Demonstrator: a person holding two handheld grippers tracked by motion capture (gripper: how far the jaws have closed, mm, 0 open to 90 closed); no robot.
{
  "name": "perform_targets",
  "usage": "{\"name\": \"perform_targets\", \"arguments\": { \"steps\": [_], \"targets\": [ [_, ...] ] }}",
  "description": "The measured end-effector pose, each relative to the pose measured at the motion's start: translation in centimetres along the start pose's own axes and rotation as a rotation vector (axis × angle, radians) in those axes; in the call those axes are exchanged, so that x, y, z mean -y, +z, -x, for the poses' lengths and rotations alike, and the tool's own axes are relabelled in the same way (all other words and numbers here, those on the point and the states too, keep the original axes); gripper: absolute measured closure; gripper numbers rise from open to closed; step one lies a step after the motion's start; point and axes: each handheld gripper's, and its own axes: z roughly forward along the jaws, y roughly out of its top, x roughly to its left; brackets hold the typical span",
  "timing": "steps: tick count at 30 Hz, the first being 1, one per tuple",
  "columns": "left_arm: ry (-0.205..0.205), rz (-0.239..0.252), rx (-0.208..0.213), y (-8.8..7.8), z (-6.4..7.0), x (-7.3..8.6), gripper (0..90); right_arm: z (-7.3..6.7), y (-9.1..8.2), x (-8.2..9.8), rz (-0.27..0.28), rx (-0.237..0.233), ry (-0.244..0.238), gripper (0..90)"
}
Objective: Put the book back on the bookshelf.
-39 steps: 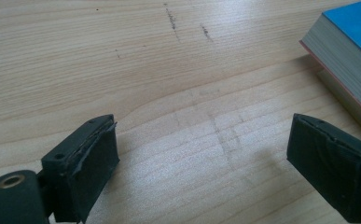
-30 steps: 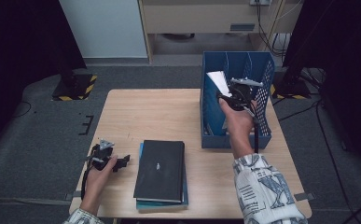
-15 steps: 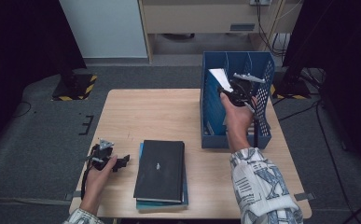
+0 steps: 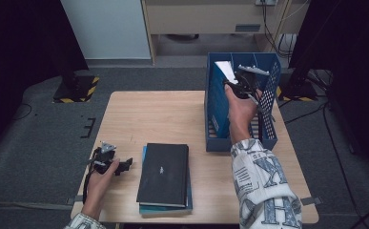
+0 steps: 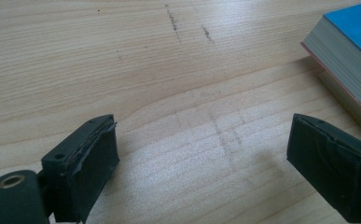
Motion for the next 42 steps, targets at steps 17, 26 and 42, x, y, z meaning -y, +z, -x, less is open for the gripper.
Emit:
{"name": "perform_targets", "arguments": {
  "steps": [17,26,42],
  "targets": [
    [0.0,0.001,-0.001,0.0,0.0,0.0,8.2,0.0,2.1,1.0,0.02,0.024,0.001,60.3],
    [0.002,0.001,0.0,0.0,0.0,0.0,8.2,-0.3,2.3,1.2,0.032,0.026,-0.015,60.2],
    [0.003,-0.001,0.001,0.0,0.1,-0.1,8.2,-1.4,1.9,2.0,0.025,0.014,-0.018,57.4]
  ]
}}
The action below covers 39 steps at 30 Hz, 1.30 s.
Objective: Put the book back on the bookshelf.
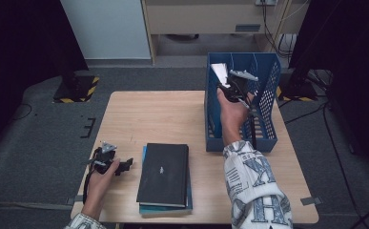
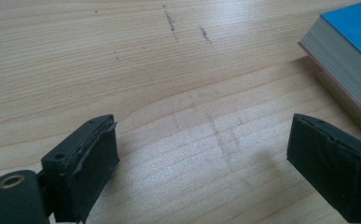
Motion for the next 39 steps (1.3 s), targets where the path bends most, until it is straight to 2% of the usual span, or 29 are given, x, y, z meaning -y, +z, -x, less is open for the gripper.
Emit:
{"name": "perform_targets", "arguments": {
  "steps": [3,9,14,19,30,33,39],
  "targets": [
    [0.002,0.001,-0.001,0.0,0.0,0.0,8.2,-0.3,-0.1,0.1,-0.002,-0.018,0.006,55.1],
    [0.006,-0.002,0.0,0.0,0.0,0.0,8.2,-0.8,-0.7,0.1,-0.011,-0.093,0.042,45.8],
    [0.007,-0.001,0.0,0.0,0.0,-0.1,8.2,-0.5,-1.4,0.2,-0.013,-0.134,0.065,44.4],
    [0.01,-0.003,0.0,0.0,0.1,-0.1,8.2,-0.7,-1.8,0.2,-0.021,-0.163,0.055,44.5],
    [0.0,0.005,0.001,0.0,0.0,-0.1,8.2,-1.1,-1.9,0.3,-0.035,-0.192,0.038,41.7],
    [0.002,0.003,0.002,0.0,0.1,-0.1,8.1,-0.9,-1.9,0.4,-0.036,-0.2,0.046,38.5],
    [0.001,0.002,0.004,0.0,0.1,-0.1,8.0,-0.9,-1.8,0.6,-0.039,-0.217,0.022,28.4]
  ]
}}
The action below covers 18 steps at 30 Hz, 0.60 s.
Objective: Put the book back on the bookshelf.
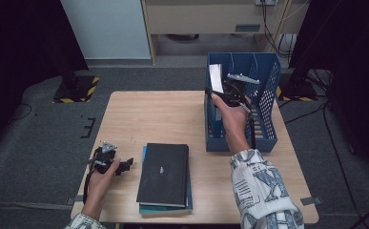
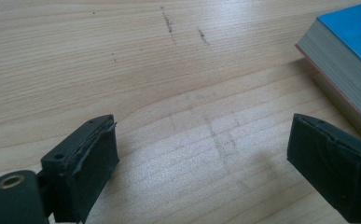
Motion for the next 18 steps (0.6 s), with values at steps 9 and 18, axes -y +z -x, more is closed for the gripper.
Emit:
{"name": "perform_targets", "arguments": {
  "steps": [9,18],
  "targets": [
    [-0.002,0.003,0.005,0.0,0.0,0.0,7.7,-0.7,-0.8,0.4,-0.003,-0.005,-0.117,10.8],
    [-0.004,0.001,0.005,0.0,0.0,0.0,7.4,-0.3,-2.5,1.5,-0.018,-0.014,-0.146,7.5]
  ]
}}
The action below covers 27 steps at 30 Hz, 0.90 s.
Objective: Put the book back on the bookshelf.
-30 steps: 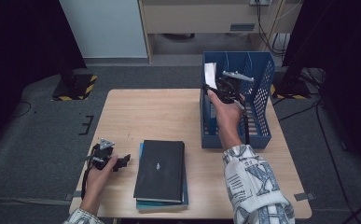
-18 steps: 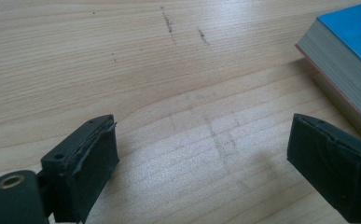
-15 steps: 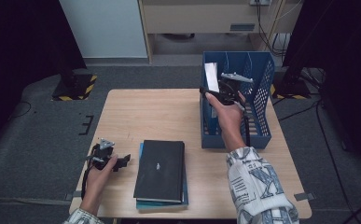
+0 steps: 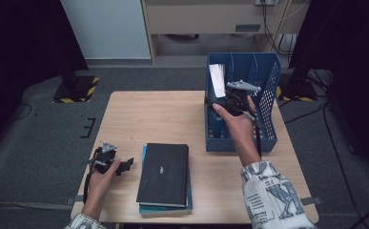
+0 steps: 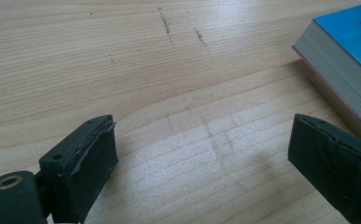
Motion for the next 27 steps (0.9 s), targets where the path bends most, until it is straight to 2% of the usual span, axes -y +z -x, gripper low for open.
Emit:
{"name": "perform_targets", "arguments": {
  "steps": [7,14,17,21,25,27],
  "targets": [
    [0.005,-0.02,0.014,-0.1,0.2,-0.2,6.4,0.2,-1.6,1.8,-0.01,-0.02,-0.011,7.1],
    [0.0,-0.027,0.025,-0.2,0.4,-0.2,6.4,0.1,-2.8,4.9,-0.033,-0.038,-0.038,7.6],
    [0.003,-0.031,0.027,-0.2,0.5,-0.2,6.6,0.1,-2.8,6.3,-0.053,-0.061,-0.041,7.8],
    [0.003,-0.017,0.028,-0.3,0.6,-0.1,6.5,-0.3,-3.1,7.4,-0.051,-0.06,-0.051,9.1],
    [0.002,0.0,0.037,-0.4,0.8,0.0,6.5,-1.0,-3.4,8.6,-0.047,-0.088,-0.09,14.5],
    [0.0,0.009,0.042,-0.5,0.9,0.0,6.5,-1.4,-3.7,9.4,-0.042,-0.109,-0.09,14.8]
  ]
}}
